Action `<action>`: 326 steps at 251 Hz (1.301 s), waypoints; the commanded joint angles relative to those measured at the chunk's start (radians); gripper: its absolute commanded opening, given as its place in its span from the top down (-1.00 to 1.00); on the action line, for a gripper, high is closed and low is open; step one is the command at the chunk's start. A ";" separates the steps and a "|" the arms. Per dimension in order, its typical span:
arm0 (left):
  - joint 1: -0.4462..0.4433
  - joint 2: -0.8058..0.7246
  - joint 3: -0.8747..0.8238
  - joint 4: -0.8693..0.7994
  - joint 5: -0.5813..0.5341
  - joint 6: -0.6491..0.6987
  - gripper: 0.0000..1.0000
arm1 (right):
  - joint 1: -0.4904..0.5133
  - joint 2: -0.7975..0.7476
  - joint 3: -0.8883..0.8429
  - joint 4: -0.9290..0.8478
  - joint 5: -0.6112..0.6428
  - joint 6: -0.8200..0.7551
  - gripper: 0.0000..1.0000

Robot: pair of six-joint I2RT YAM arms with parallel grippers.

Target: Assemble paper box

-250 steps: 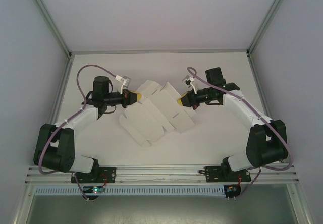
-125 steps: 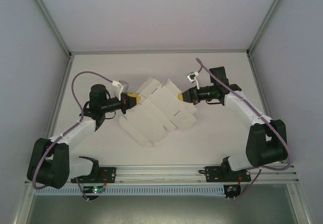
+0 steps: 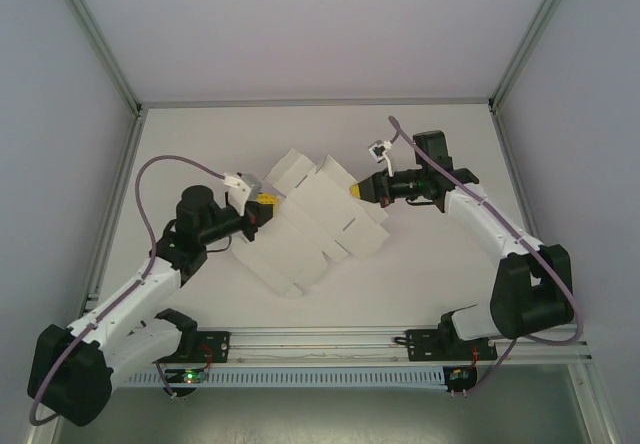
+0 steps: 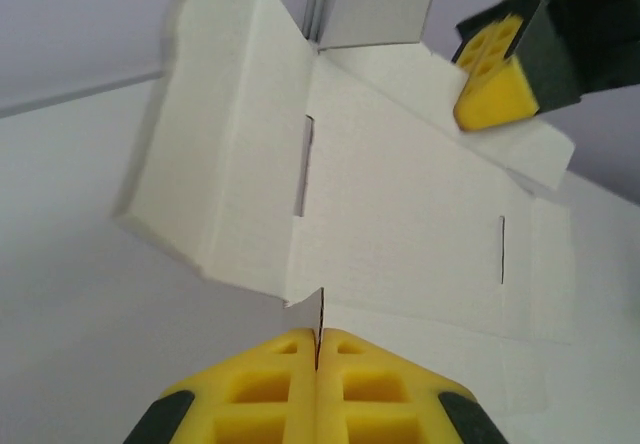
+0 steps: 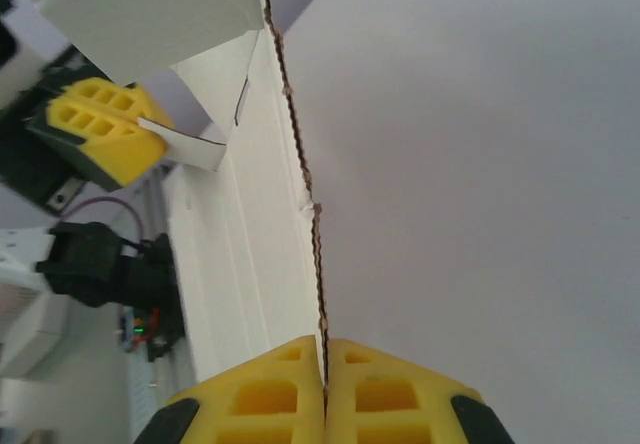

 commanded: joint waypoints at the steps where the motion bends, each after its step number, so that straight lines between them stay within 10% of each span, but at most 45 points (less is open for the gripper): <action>1: -0.105 0.015 0.025 -0.084 -0.203 0.052 1.00 | 0.079 -0.045 0.052 -0.004 0.197 -0.061 1.00; 68: -0.319 0.125 0.012 0.042 -0.614 0.012 1.00 | 0.294 -0.064 0.056 -0.010 0.640 -0.208 1.00; 150: -0.444 0.303 -0.023 0.243 -0.867 -0.166 1.00 | 0.504 0.013 -0.014 0.126 1.055 -0.456 1.00; 186: -0.489 0.378 -0.038 0.322 -1.003 -0.244 1.00 | 0.516 0.015 -0.107 0.274 1.021 -0.542 1.00; 271: -0.539 0.479 -0.074 0.442 -0.823 -0.114 0.93 | 0.523 0.008 -0.153 0.267 0.981 -0.585 1.00; 308: -0.534 0.448 -0.104 0.385 -0.943 -0.167 0.67 | 0.522 -0.012 -0.175 0.242 0.991 -0.660 1.00; 326: -0.535 0.375 -0.134 0.333 -0.968 -0.191 0.14 | 0.521 -0.022 -0.178 0.215 1.003 -0.697 1.00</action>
